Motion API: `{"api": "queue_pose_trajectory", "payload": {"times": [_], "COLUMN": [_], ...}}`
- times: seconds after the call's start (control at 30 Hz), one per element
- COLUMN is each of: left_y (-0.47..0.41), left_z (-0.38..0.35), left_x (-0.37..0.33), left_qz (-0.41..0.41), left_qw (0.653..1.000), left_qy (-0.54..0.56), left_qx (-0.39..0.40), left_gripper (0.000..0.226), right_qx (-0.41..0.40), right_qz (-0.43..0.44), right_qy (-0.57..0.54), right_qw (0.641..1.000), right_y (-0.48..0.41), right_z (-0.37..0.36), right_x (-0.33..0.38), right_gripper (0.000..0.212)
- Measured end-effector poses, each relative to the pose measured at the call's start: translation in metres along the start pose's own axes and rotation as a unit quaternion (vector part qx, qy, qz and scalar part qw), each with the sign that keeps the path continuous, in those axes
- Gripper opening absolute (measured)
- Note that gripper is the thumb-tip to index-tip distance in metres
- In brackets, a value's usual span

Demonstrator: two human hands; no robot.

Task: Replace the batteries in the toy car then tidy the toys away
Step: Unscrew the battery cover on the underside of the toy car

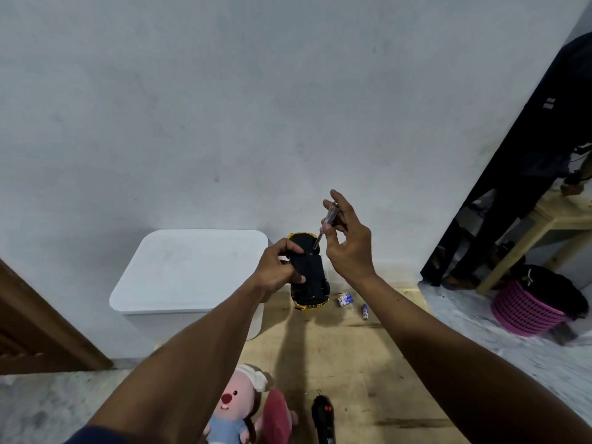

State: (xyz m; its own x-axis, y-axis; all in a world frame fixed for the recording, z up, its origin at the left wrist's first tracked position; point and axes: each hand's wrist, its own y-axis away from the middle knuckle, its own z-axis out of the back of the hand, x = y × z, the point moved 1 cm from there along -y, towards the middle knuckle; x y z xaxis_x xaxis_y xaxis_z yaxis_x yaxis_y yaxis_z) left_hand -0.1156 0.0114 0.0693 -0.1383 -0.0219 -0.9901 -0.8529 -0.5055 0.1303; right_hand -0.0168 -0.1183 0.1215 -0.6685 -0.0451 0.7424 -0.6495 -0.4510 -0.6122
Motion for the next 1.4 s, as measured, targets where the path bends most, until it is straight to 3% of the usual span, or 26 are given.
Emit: {"api": "queue_pose_trajectory", "payload": {"times": [0.13,0.43,0.63,0.83,1.0,1.17,1.3,1.4], "left_y": [-0.0007,-0.0008,-0.0009,0.0004,-0.0011,-0.0022,-0.0046,-0.0060], "left_z": [0.0020,0.0044,0.0030,0.0044,0.0064,0.0052,0.0041,0.0036], "left_x": [-0.0022,0.0031,0.0048,0.0019,-0.0007,0.0008,0.0046,0.0039], "left_qz": [0.000,0.008,0.011,0.016,0.015,0.017,0.020,0.018], "left_qw": [1.000,1.000,1.000,1.000,1.000,1.000,1.000,1.000], "left_qy": [0.007,0.006,0.002,0.002,0.003,0.006,0.005,0.012], "left_qx": [-0.004,-0.007,-0.010,-0.017,-0.019,-0.017,-0.018,-0.017], "left_gripper": [0.051,0.051,0.052,0.052,0.051,0.051,0.052,0.052], "right_qx": [-0.003,0.000,0.002,-0.016,0.003,-0.015,0.003,0.005], "right_qz": [0.039,0.028,0.033,0.027,0.007,0.041,0.043,0.031], "right_qy": [0.013,-0.008,0.005,0.013,-0.004,0.019,0.023,0.014], "right_qw": [0.999,1.000,0.999,0.999,1.000,0.999,0.999,0.999], "right_y": [-0.0012,-0.0012,-0.0014,-0.0006,0.0014,-0.0033,-0.0055,-0.0055], "right_z": [0.0002,-0.0001,-0.0031,-0.0018,-0.0023,-0.0024,-0.0042,-0.0030], "right_x": [-0.0005,0.0027,0.0027,0.0042,0.0041,0.0008,-0.0001,-0.0001], "right_gripper": [0.054,0.043,0.055,0.035,0.047,0.038,0.051,0.045]}}
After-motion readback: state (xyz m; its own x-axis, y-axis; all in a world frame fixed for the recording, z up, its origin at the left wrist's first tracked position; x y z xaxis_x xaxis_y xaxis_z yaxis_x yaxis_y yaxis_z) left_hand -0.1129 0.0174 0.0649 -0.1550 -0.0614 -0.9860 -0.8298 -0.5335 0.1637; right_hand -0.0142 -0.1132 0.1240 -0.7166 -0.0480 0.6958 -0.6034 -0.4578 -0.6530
